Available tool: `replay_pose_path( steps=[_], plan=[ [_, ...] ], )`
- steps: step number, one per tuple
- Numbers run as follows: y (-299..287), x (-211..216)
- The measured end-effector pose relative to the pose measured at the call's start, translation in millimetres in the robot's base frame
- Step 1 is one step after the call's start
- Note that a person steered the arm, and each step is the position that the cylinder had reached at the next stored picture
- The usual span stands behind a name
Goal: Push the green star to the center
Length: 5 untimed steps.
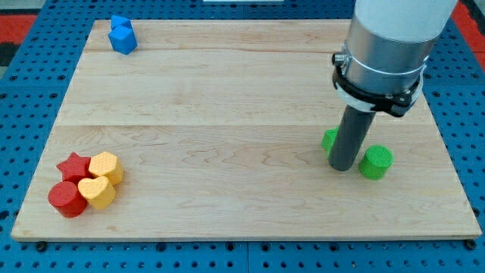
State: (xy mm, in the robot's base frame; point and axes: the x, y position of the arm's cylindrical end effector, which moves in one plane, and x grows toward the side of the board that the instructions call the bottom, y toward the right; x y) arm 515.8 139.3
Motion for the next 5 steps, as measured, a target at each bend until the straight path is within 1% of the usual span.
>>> replay_pose_path(
  steps=[1,2,3,4,5],
  plan=[
    [33,-6],
    [36,-21],
    [20,-40],
    [-13,-58],
    [-64,-72]
  ],
)
